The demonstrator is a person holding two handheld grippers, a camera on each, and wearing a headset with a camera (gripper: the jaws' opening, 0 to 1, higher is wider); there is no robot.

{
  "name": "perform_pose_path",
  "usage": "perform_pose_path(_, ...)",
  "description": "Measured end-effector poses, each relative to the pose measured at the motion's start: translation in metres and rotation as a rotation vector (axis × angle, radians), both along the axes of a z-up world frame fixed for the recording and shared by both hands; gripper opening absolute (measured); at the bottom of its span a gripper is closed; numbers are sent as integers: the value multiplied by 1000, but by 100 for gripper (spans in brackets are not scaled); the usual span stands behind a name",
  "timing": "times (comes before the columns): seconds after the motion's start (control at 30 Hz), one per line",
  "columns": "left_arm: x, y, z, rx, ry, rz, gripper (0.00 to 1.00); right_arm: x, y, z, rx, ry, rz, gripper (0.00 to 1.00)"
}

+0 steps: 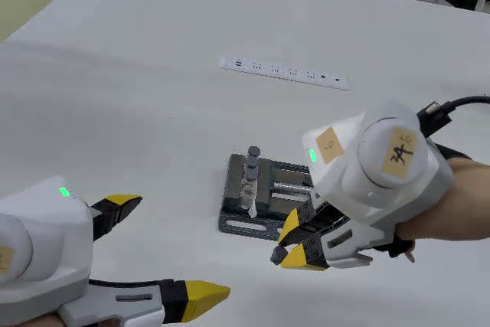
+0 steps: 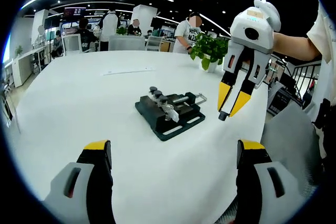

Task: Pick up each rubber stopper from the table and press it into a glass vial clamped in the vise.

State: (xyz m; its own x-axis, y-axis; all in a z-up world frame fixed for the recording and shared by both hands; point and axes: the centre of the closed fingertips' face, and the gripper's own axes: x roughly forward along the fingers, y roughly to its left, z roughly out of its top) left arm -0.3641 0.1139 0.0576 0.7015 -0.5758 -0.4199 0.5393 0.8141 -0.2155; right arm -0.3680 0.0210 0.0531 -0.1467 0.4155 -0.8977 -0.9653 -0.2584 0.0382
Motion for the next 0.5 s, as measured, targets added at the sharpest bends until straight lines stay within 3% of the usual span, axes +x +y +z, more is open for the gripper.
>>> perform_pose_path(0.3, 2, 6, 9, 10, -42, 4, 99, 35, 11, 6, -11, -60, 20, 6)
perform_pose_path(0.5, 2, 10, 10, 9, -57, 11, 96, 56, 19, 7, -39, -112, 77, 6)
